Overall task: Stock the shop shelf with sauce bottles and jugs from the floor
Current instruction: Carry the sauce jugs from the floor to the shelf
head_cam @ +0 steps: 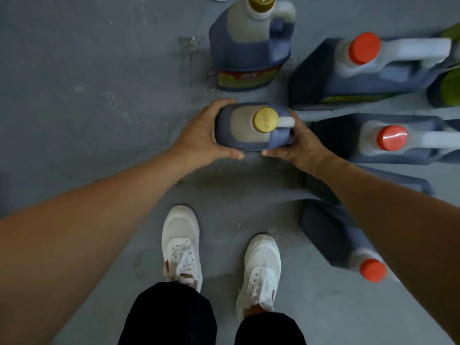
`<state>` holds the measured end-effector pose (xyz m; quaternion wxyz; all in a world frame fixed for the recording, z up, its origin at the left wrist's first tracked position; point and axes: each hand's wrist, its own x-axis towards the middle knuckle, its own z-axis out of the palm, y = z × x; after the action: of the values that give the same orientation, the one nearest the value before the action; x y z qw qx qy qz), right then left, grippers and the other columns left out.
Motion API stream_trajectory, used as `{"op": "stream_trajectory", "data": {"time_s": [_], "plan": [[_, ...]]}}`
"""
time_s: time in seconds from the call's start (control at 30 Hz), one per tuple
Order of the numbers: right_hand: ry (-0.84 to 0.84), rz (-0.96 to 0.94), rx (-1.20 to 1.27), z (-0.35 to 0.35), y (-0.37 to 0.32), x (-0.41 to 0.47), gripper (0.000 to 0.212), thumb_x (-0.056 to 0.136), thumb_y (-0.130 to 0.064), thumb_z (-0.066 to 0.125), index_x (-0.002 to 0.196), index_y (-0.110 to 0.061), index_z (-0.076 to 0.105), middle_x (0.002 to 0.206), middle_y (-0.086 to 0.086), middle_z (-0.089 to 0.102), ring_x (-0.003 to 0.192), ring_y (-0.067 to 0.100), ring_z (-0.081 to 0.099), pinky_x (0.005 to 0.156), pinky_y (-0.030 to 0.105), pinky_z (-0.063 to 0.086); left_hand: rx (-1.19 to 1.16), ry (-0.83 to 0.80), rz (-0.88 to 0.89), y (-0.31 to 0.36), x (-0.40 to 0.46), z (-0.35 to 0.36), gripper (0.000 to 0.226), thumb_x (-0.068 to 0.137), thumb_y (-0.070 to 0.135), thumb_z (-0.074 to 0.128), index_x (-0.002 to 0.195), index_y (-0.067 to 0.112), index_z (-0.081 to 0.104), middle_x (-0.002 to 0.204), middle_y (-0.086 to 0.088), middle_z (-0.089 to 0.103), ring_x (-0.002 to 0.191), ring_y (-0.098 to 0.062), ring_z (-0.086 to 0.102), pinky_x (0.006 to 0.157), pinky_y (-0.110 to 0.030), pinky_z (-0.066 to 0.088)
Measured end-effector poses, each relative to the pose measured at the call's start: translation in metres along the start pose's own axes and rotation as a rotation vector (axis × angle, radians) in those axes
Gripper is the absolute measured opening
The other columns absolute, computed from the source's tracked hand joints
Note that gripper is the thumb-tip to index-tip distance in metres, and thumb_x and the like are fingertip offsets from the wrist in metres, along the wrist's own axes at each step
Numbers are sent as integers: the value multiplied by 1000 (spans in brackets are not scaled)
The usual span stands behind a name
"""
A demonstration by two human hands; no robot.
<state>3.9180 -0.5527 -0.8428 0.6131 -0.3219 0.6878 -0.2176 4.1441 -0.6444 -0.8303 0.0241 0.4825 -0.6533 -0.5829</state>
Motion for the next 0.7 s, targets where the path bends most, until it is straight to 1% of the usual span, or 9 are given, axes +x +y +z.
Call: {"op": "stream_trajectory", "data": {"time_s": [0.07, 0.1, 0.2, 0.27, 0.3, 0.4, 0.5, 0.63, 0.7], "plan": [[-10, 11, 23, -2, -1, 2, 116, 50, -39, 97, 148, -24, 37, 142, -3, 51, 127, 16, 55, 103, 40, 52, -24, -2, -18, 3, 2, -3, 109, 38, 48, 94, 134, 40, 43, 135, 9, 54, 126, -11, 52, 104, -41, 48], [-1, 18, 63, -2, -2, 4, 117, 48, -34, 98, 148, -21, 38, 144, 0, 51, 127, 17, 55, 102, 41, 53, -22, -4, -30, 4, 3, -5, 108, 40, 43, 96, 135, 36, 44, 135, 8, 54, 125, -11, 52, 104, -40, 48], [25, -16, 72, -2, -7, 6, 96, 69, 6, 83, 150, -7, 35, 142, 6, 51, 116, 7, 57, 87, 19, 56, -25, -27, -40, 10, 8, -11, 103, 52, 25, 98, 139, 22, 42, 133, 9, 51, 123, -9, 50, 102, -28, 48], [-29, -1, 81, -4, -16, 1, 89, 76, 11, 76, 151, -9, 35, 136, -1, 53, 105, -4, 56, 75, 9, 52, -39, -57, -77, 14, 8, -18, 96, 62, 21, 93, 141, 18, 39, 131, 10, 49, 120, -7, 48, 89, -11, 49], [-52, 7, 67, -5, -17, -2, 86, 78, 9, 76, 151, -11, 36, 132, -4, 53, 103, -5, 56, 74, 8, 51, -45, -86, -116, 14, 5, -21, 98, 62, 28, 93, 142, 20, 38, 132, 11, 49, 122, -9, 49, 88, -13, 51], [-107, 72, 94, 4, -23, -19, 74, 79, 6, 76, 144, -12, 45, 126, -5, 59, 99, -8, 58, 76, 8, 52, -65, -145, -210, 13, -13, -26, 115, 42, 64, 88, 139, 26, 41, 136, 6, 56, 125, -14, 55, 105, -39, 48], [-129, 123, 181, 20, -26, -45, 65, 76, -4, 79, 135, -19, 56, 122, -6, 67, 103, -3, 63, 91, 22, 56, -123, -138, -279, 16, -39, -30, 112, 41, 65, 83, 137, 22, 45, 131, 4, 61, 118, -13, 60, 102, -40, 50], [-128, 261, 254, 39, -47, -89, 59, 60, -48, 89, 114, -52, 63, 118, -15, 70, 114, 11, 63, 92, 47, 51, -163, -117, -343, 37, -71, -45, 89, 56, 54, 88, 131, 27, 47, 118, 9, 62, 103, -7, 61, 80, -18, 48], [-95, 285, 355, 50, -65, -110, 63, 62, -50, 89, 120, -46, 64, 119, -9, 72, 115, 24, 65, 93, 55, 52, -187, -102, -356, 56, -87, -60, 76, 64, 54, 85, 126, 33, 47, 107, 16, 61, 94, 2, 58, 73, -15, 44]]}}
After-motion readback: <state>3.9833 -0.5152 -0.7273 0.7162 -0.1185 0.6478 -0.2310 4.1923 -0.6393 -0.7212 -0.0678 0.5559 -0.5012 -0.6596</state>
